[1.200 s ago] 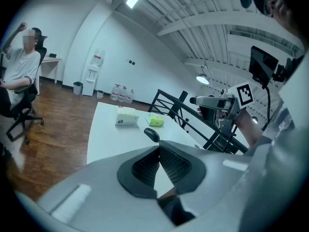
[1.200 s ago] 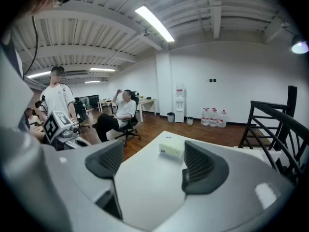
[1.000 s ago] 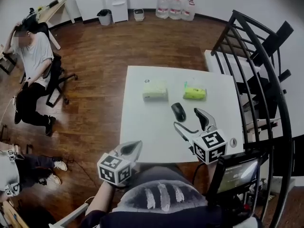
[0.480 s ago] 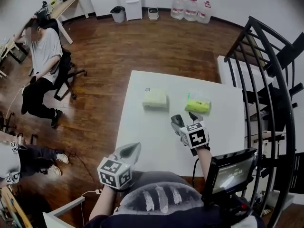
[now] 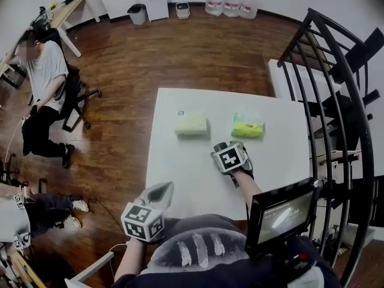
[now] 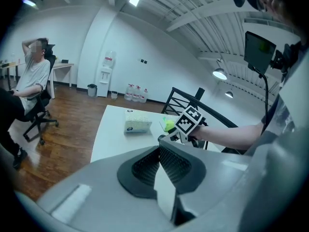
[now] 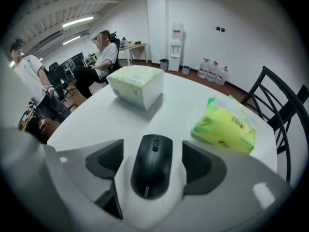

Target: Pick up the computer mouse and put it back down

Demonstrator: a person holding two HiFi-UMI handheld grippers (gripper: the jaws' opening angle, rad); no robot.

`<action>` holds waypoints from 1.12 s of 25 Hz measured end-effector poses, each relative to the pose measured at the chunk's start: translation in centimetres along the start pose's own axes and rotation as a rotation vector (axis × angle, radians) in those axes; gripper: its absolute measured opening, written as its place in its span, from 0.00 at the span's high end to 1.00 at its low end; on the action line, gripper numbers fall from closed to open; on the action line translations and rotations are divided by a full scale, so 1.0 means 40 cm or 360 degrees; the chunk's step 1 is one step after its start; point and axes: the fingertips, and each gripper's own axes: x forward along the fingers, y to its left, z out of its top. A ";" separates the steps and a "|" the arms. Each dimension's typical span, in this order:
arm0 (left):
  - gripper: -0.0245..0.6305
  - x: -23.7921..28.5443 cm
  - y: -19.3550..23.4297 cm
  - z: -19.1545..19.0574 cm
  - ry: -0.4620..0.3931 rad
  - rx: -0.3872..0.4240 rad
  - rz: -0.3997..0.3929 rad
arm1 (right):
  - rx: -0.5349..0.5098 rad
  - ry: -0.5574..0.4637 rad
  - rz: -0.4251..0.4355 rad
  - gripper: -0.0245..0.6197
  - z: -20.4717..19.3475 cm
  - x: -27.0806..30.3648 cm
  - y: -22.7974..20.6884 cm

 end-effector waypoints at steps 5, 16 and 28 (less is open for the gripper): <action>0.94 0.025 0.006 0.014 0.0003 0.0003 -0.0022 | 0.0044 0.0151 0.0005 0.38 -0.056 0.042 -0.028; 0.94 0.033 0.025 0.014 0.0023 0.0018 -0.0059 | 0.0094 0.0210 0.0021 0.48 -0.083 0.062 -0.032; 0.94 0.027 0.018 0.025 -0.0002 0.0024 -0.0059 | 0.0180 0.0196 -0.0006 0.50 -0.089 0.041 -0.048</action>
